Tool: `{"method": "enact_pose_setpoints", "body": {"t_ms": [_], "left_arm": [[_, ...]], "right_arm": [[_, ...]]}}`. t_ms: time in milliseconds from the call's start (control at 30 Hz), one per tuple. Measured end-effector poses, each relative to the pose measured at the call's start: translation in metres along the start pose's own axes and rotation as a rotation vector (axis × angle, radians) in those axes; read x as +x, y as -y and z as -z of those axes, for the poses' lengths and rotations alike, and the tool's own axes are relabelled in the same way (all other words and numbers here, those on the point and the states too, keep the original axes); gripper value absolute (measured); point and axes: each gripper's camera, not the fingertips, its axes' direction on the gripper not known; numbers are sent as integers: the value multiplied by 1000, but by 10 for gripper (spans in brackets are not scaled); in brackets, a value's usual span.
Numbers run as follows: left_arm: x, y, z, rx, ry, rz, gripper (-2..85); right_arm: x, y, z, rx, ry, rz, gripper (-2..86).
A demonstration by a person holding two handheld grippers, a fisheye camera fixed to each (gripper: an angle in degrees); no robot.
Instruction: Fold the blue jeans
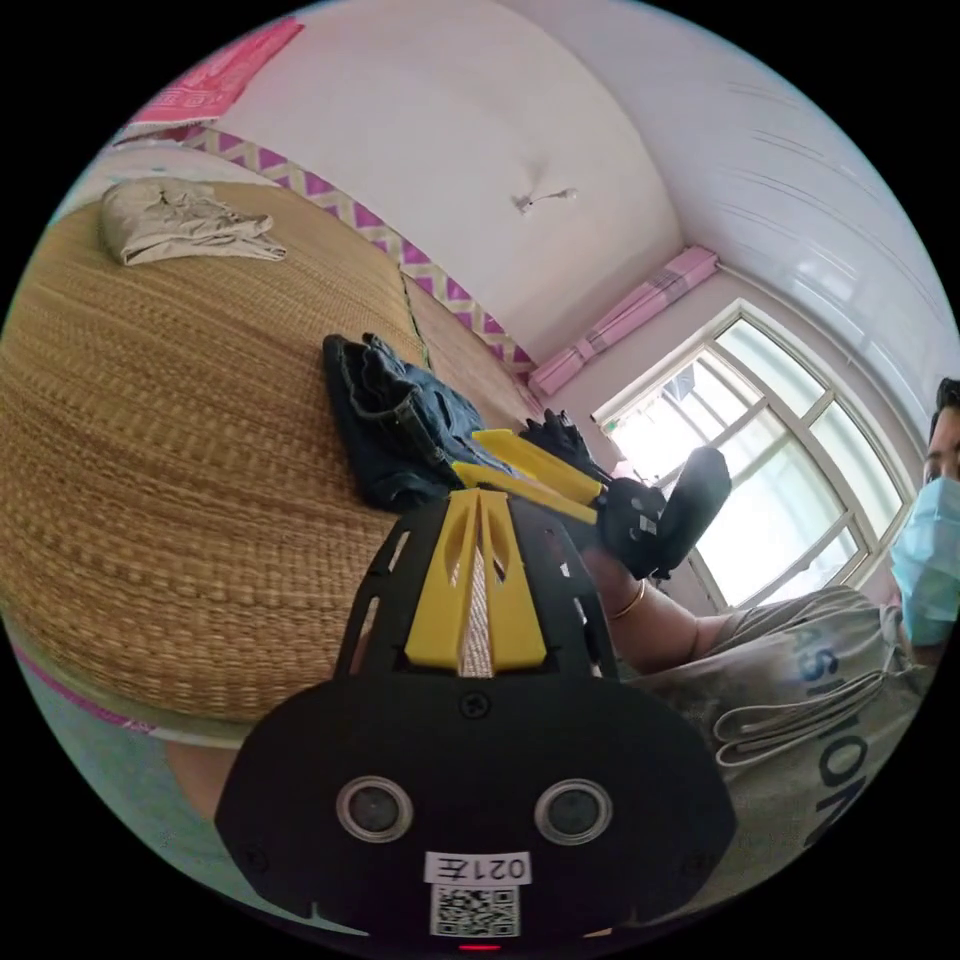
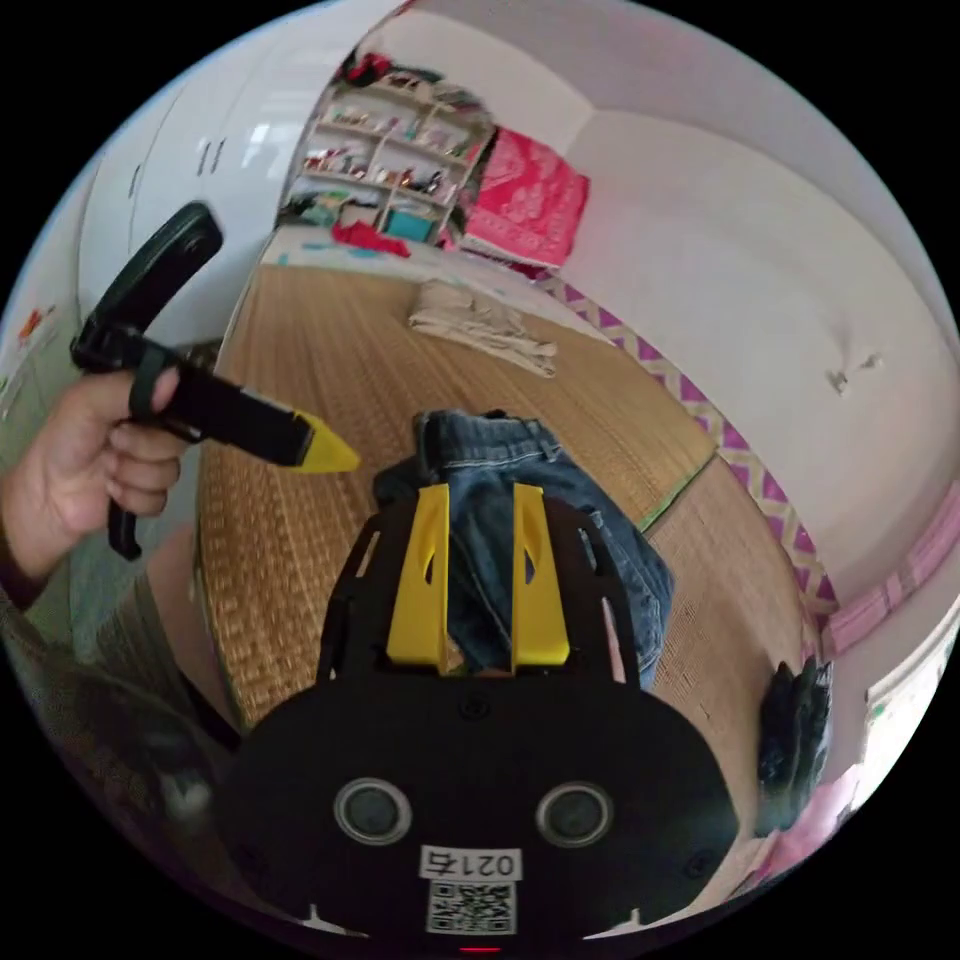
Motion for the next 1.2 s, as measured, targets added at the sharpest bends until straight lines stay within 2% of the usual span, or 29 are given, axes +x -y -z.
{"method": "enact_pose_setpoints", "body": {"t_ms": [67, 100, 133, 233, 300, 367, 433, 567, 667, 700, 800, 967, 1100, 1200], "left_arm": [[2, 5, -6, 5, 34, -8, -9], [1, 9, -12, 9, 55, -3, -9], [0, 12, -18, 4, 71, -1, -9], [-1, 19, -29, 12, 91, -16, -9], [3, 21, -32, 48, 129, -46, -9], [4, 24, -37, 86, 203, -76, -8], [-7, 38, -56, 40, 254, -107, -4], [-60, 65, -93, -46, 189, -26, 42], [-115, 83, -128, -138, 105, 99, 140], [-134, 86, -141, -168, 78, 145, 166], [-172, 81, -181, -258, 3, 230, 192], [-181, 82, -231, -337, -39, 238, 166], [-171, 87, -275, -424, 38, 195, 109], [-181, 79, -285, -385, -16, 251, 72]], "right_arm": [[11, -7, -22, 25, 6, -18, 27], [10, -8, -34, -9, 45, -3, 9], [6, -10, -64, -138, 146, 28, 3], [10, -30, -65, -124, 92, 111, -6], [42, -48, -46, -67, 79, 33, -6], [113, -87, -18, 13, 22, -186, -3], [177, -125, -9, 7, 22, -353, 9], [316, -230, -48, -156, 245, -675, 81], [379, -299, -101, -240, 519, -851, 106], [388, -310, -110, -244, 556, -879, 110], [412, -350, -150, -293, 699, -956, 116], [438, -399, -201, -283, 927, -1050, 94], [450, -429, -220, -245, 985, -1056, 74], [456, -460, -224, -167, 1037, -1117, 60]]}}
